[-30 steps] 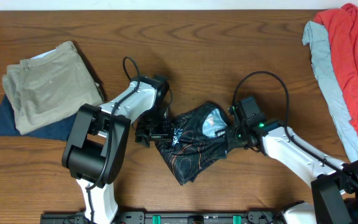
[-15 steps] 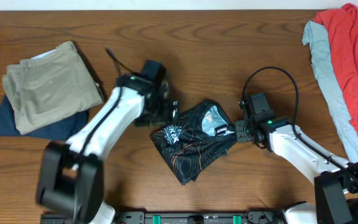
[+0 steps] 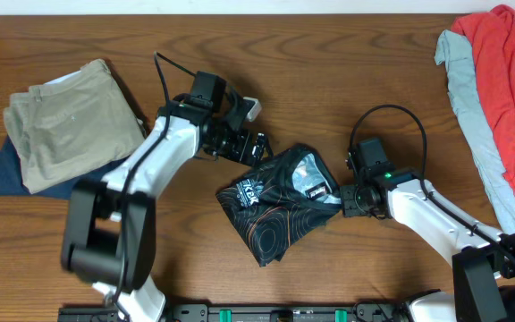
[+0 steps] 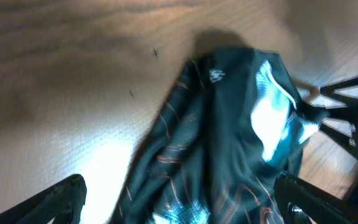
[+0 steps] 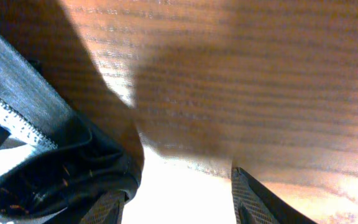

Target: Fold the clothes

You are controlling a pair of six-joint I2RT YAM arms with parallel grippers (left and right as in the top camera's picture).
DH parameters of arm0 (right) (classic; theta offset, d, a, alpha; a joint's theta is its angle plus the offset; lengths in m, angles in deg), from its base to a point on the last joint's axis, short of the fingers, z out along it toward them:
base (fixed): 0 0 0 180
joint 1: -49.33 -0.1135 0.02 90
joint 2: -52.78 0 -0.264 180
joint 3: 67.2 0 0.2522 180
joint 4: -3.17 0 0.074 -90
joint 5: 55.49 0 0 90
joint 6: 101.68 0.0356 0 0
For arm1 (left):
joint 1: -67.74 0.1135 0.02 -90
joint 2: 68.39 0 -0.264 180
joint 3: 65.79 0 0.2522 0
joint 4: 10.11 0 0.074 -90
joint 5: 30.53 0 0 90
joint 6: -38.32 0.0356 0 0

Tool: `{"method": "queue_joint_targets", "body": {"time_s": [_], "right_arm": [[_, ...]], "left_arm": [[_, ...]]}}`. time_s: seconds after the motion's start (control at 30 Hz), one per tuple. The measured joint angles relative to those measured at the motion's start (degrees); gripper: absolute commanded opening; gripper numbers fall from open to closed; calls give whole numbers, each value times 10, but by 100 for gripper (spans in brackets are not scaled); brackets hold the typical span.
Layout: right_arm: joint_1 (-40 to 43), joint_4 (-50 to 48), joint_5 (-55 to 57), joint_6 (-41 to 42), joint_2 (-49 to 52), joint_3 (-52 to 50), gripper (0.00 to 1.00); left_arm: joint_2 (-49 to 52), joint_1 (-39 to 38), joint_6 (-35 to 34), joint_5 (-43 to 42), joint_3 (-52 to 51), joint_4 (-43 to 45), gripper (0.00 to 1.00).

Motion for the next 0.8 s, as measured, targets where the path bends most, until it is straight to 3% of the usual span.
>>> {"method": "queue_joint_targets", "body": {"time_s": [0.23, 0.33, 0.47, 0.7, 0.8], "right_arm": [[0, 5, 0, 0, 0, 1, 54], [0, 2, 0, 0, 0, 1, 55], [0, 0, 0, 0, 0, 1, 55], [0, 0, 1, 0, 0, 1, 55], [0, 1, 1, 0, 0, 1, 55]], "left_arm": [[86, 17, 18, -78, 0, 30, 98], [94, 13, 21, -98, 5, 23, 100], [106, -3, 34, -122, 15, -15, 96], [123, -36, 45, -115, 24, -38, 66], [127, -42, 44, -107, 25, -39, 58]]}}
